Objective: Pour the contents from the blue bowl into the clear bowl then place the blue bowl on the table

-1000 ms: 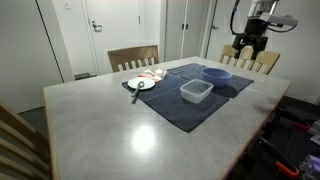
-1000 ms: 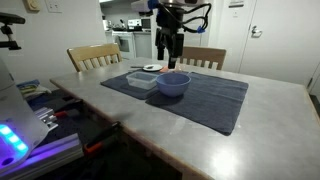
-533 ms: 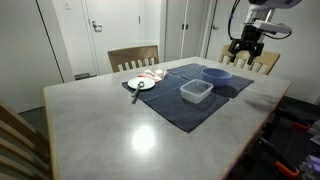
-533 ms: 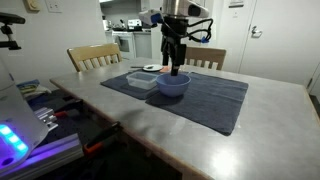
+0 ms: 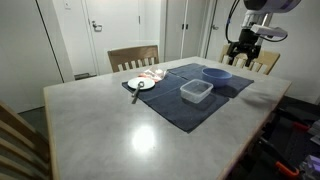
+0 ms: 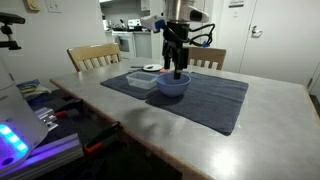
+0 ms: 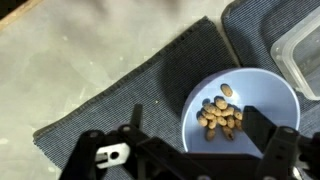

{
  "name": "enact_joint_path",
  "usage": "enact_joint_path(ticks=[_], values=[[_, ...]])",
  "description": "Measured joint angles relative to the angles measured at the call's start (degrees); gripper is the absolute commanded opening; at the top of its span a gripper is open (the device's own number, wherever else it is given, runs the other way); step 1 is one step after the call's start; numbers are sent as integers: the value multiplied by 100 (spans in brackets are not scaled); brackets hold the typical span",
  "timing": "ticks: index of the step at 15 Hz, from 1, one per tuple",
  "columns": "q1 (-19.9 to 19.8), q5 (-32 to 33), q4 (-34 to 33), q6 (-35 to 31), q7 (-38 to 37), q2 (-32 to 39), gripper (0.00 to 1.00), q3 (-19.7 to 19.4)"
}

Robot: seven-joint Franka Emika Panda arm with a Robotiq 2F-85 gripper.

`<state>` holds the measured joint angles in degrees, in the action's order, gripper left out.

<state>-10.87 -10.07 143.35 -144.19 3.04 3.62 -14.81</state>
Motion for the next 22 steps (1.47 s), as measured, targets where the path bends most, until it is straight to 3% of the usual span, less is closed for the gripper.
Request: enact_joint_path(ticks=[4, 13, 22], values=[[-9, -258, -209, -355, 515, 448, 100, 60], [-314, -129, -1126, -116, 1645, 1462, 100, 335], [-636, 83, -1957, 133, 1850, 2345, 100, 553]])
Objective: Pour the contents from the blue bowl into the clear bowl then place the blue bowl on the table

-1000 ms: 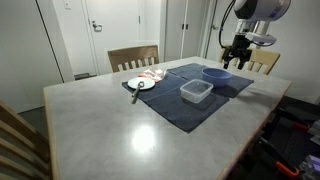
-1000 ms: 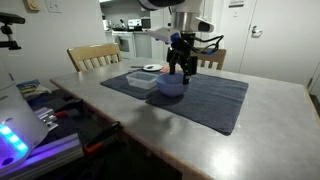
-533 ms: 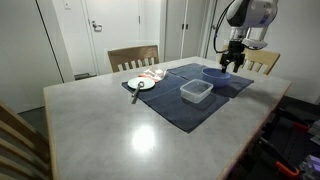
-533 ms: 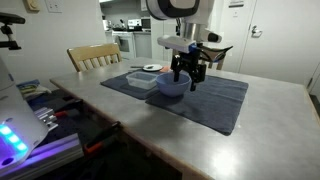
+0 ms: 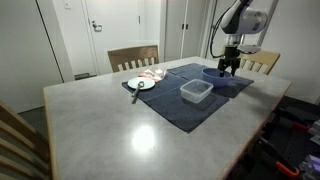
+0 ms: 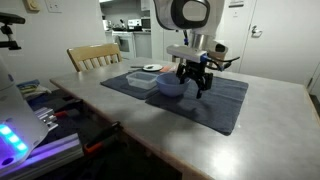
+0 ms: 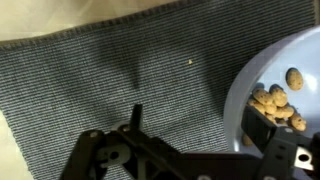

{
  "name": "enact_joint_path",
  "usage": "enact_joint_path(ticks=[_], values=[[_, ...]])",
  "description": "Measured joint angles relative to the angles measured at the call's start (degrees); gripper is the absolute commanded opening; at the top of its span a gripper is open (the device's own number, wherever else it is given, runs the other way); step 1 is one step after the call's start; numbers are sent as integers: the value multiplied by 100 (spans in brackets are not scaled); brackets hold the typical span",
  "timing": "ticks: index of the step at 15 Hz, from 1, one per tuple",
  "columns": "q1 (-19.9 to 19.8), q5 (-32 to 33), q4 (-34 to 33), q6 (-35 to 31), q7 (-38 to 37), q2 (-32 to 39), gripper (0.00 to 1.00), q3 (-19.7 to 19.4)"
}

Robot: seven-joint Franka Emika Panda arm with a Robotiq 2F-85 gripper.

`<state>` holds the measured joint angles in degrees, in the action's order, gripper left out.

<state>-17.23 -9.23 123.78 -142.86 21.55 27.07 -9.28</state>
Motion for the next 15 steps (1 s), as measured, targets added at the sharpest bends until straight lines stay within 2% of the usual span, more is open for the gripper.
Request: enact_joint_path(ticks=[3, 4, 5, 15], values=[[-20, 2, -91, 50, 0, 90, 100, 92], [-20, 4, -99, 77, 0, 90, 83, 130], [-19, 6, -108, 112, 0, 90, 74, 168], [-20, 103, -127, 181, 0, 90, 4, 271]])
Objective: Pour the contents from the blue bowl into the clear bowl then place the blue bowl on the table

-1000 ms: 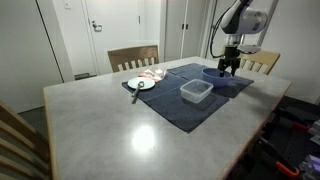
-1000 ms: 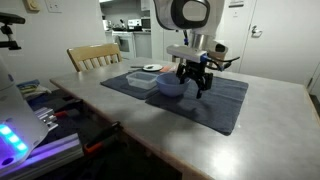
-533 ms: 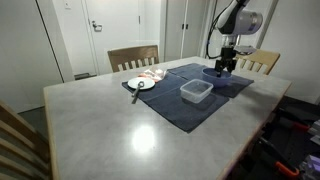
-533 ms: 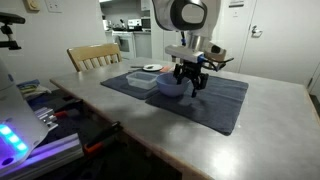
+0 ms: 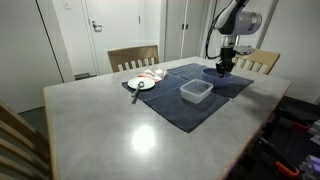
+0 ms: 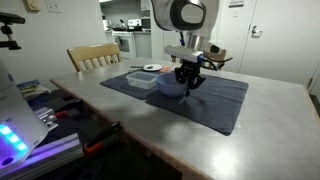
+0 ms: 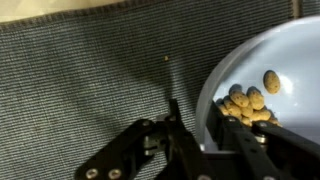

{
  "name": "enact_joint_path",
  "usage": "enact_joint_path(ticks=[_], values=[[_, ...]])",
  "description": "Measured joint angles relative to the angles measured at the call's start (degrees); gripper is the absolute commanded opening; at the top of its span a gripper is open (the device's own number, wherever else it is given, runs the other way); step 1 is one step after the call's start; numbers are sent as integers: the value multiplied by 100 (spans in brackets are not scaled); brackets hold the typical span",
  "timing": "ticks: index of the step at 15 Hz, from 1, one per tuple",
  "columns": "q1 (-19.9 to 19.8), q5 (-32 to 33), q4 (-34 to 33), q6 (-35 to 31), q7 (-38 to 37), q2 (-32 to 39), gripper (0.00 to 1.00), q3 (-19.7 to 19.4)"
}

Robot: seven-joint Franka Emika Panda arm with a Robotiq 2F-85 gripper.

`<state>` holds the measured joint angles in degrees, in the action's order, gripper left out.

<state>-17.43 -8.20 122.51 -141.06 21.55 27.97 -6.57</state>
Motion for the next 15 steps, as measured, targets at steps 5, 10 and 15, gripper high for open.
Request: enact_joint_path(ticks=[5, 10, 15], values=[[0, 1, -2, 144, 0, -112, 1, 14], [0, 0, -14, 258, -1, -219, 2, 19], [2, 6, -14, 289, -24, -229, 2, 19]])
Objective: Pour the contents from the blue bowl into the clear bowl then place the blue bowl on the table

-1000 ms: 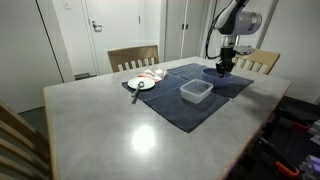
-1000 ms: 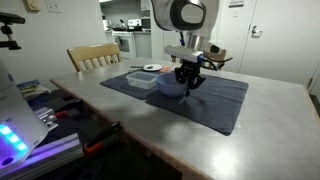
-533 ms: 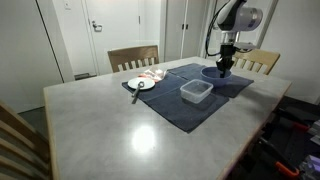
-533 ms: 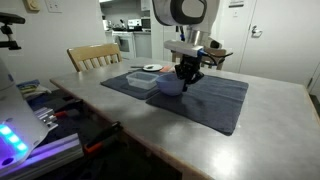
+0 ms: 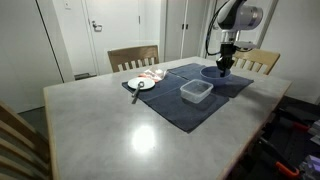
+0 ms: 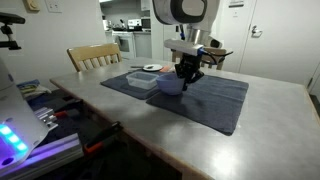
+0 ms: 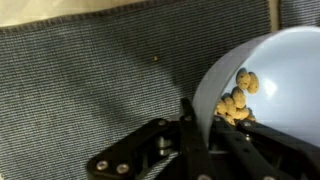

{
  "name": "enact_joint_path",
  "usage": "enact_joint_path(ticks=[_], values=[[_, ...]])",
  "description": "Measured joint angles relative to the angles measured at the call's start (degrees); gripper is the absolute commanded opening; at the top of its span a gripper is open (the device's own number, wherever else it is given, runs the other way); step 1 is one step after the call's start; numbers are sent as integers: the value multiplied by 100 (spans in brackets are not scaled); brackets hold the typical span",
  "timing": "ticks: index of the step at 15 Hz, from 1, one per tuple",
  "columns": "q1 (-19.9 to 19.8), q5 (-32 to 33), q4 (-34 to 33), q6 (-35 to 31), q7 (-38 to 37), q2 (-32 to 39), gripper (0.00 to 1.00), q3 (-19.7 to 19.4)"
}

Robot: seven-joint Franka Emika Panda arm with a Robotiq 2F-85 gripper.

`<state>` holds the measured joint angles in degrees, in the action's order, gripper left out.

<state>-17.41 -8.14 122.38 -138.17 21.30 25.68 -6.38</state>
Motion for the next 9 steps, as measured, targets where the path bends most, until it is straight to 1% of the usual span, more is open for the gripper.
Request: enact_joint_path(ticks=[4, 9], values=[[5, 83, 0, 76, -76, -34, 2, 0], [49, 299, 1, 224, -337, -242, 2, -22]])
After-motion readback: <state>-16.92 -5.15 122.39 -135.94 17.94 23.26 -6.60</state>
